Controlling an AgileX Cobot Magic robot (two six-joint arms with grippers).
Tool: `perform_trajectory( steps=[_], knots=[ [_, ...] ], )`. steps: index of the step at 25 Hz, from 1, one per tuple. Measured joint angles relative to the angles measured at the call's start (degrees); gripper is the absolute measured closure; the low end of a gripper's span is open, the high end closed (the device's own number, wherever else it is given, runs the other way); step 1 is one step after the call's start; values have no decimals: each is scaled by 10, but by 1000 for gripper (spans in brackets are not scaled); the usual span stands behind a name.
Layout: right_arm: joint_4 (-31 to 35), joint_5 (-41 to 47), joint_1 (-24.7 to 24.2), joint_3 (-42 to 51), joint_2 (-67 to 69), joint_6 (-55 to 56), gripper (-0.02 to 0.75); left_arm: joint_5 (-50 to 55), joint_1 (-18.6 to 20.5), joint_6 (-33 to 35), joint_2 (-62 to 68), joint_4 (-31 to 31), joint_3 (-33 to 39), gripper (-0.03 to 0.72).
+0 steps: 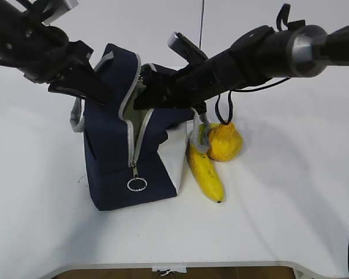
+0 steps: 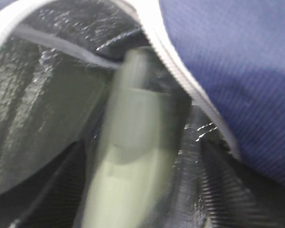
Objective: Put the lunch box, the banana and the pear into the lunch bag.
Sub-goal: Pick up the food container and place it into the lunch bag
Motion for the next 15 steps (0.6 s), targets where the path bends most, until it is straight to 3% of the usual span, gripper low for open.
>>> perform_trajectory(
  steps=[7,11,15],
  knots=[
    [13,0,0,-4,0,0,165,1,0,0,0,0,0,676],
    [-12,31,-11,-24,-7,0,154,1,0,0,0,0,0,676],
    [-100,59,-26,-63,-33,21,154,1,0,0,0,11,0,676]
  ],
)
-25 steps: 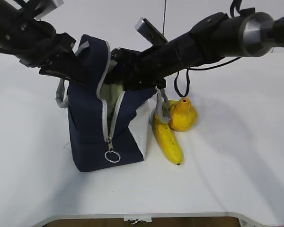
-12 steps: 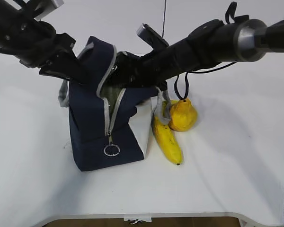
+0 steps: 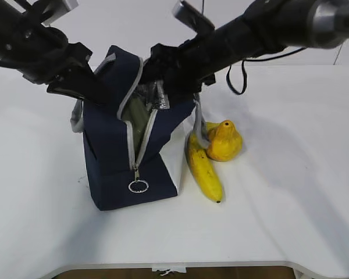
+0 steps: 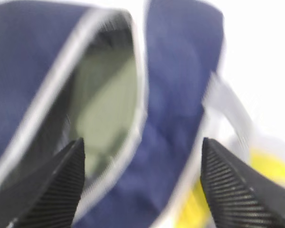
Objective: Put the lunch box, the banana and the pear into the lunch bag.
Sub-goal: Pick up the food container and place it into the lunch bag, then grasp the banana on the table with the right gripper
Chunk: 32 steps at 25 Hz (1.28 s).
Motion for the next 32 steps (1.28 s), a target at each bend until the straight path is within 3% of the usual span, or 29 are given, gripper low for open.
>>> perform_trajectory(
  steps=[6,11,23,32],
  knots=[
    [-202,106,-6,-72,-28,114,155,2,0,0,0,8,0,676],
    [-286,214,-6,-122,-33,164,155,5,0,0,0,15,0,676],
    [-349,250,-6,-134,-64,251,157,16,0,-6,0,58,0,676],
    [-363,251,-6,80,-232,268,157,16,0,-6,0,60,0,676]
  ],
)
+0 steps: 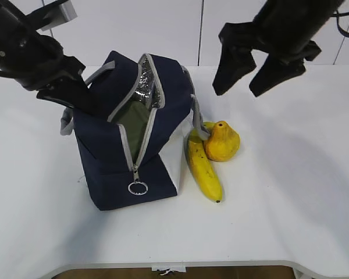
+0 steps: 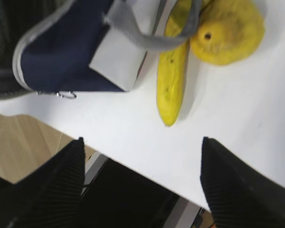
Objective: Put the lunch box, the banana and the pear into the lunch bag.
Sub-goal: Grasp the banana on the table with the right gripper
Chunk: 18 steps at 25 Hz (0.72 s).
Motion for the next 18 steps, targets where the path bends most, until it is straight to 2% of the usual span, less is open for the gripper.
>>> perform_trajectory(
  steps=[6,10,13,18],
  knots=[
    [21,1,5,89,-36,4,157,0,0,0,0,1,0,676],
    [21,0,28,129,-31,14,157,0,0,0,0,1,0,676],
    [21,-10,43,141,-18,27,157,0,0,0,0,1,0,676],
    [17,-76,45,141,15,38,157,2,0,0,0,1,0,676]
  ],
)
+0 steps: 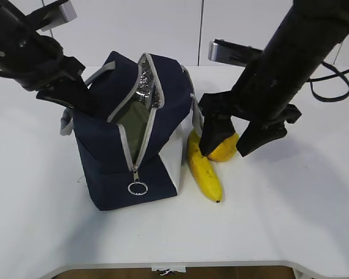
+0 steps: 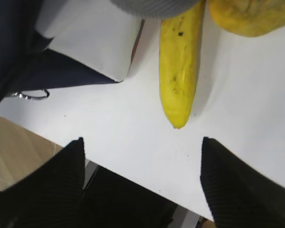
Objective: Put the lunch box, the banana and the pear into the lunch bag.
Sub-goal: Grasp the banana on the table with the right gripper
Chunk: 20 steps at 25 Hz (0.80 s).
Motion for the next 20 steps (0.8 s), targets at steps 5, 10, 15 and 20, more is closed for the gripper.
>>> perform_trajectory(
  steps=[5,10,15,20],
  knots=[
    [0,-37,0,0,37,5,157,0,0,0,0,0,0,676],
    [0,-69,0,0,76,7,157,0,0,0,0,0,0,676],
    [0,-96,1,0,103,8,157,0,0,0,0,0,0,676],
    [-4,-118,2,0,114,9,157,0,0,0,0,0,0,676]
  ],
)
